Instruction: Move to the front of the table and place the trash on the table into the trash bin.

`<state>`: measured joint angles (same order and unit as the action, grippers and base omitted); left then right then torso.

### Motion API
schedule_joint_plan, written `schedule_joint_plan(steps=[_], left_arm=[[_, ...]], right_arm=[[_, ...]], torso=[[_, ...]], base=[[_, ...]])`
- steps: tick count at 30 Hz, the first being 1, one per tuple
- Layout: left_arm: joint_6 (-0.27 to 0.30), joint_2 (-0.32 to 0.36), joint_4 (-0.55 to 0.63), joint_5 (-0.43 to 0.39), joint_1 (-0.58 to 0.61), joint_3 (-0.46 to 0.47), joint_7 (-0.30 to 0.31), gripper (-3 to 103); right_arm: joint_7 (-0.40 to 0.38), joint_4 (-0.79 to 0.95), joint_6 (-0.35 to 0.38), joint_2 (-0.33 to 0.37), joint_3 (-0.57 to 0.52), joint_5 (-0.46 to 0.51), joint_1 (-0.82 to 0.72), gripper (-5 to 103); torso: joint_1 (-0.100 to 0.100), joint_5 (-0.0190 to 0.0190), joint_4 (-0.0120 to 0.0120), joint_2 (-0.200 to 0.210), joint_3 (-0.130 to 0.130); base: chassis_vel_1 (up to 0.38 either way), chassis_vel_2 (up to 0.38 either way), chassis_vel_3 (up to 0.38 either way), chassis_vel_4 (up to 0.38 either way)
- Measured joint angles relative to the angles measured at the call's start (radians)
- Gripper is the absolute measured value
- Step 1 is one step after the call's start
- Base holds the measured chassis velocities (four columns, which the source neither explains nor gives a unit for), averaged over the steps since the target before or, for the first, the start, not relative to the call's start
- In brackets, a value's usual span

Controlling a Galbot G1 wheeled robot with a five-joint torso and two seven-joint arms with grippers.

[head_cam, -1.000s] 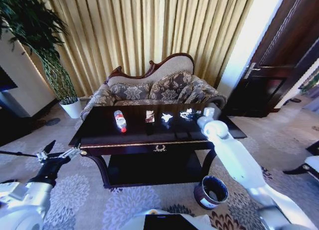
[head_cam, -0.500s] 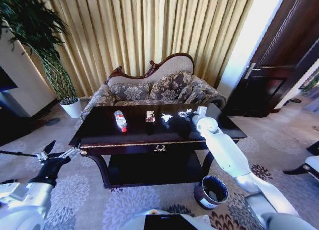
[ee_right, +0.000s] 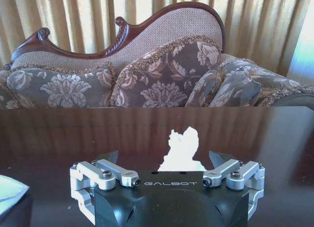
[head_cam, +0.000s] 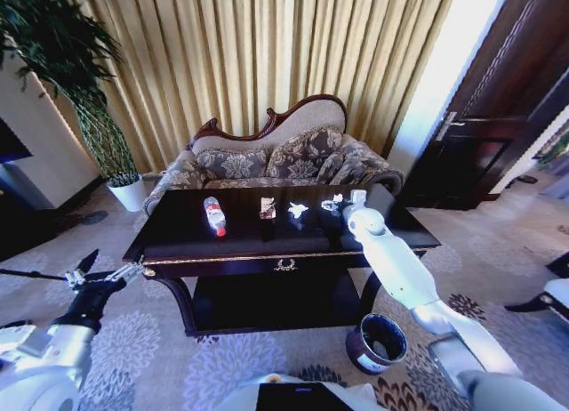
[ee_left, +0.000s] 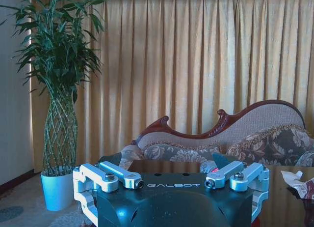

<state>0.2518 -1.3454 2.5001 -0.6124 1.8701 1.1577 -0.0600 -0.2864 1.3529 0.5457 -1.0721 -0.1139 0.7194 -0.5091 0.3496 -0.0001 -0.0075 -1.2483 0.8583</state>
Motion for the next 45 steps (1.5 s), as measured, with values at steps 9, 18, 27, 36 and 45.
schedule_joint_plan(steps=[9, 18, 27, 36, 45], left_arm=[[0.000, 0.000, 0.000, -0.005, -0.004, -0.002, 0.000, 100], [-0.002, 0.011, 0.000, -0.027, -0.007, 0.012, -0.002, 100], [-0.025, 0.016, 0.000, -0.029, -0.003, 0.023, -0.026, 100], [-0.029, 0.017, 0.000, -0.031, -0.002, 0.028, -0.032, 100], [-0.029, 0.013, 0.000, -0.032, -0.008, 0.023, -0.030, 100]], right_arm=[[-0.004, -0.024, -0.002, 0.000, 0.004, -0.001, 0.008, 100], [-0.001, -0.023, -0.008, -0.002, 0.008, -0.008, 0.003, 78], [0.000, -0.011, -0.009, 0.003, 0.009, -0.015, -0.008, 44], [0.001, 0.005, -0.010, 0.011, 0.007, -0.015, -0.028, 13], [0.015, 0.066, -0.047, 0.029, -0.017, 0.009, -0.062, 0]], torso=[[0.000, 0.0000, -0.0001, 0.000, 0.000], [0.000, 0.0000, 0.0000, 0.000, 0.000], [0.000, -0.0001, 0.0000, 0.000, 0.000], [0.000, 0.0000, 0.0000, 0.000, 0.000], [0.000, -0.0001, 0.0001, 0.000, 0.000]], base=[[0.000, 0.000, 0.000, 0.000], [0.000, 0.000, 0.000, 0.000], [0.000, 0.000, 0.000, 0.000], [0.000, 0.000, 0.000, 0.000], [0.000, 0.000, 0.000, 0.000]])
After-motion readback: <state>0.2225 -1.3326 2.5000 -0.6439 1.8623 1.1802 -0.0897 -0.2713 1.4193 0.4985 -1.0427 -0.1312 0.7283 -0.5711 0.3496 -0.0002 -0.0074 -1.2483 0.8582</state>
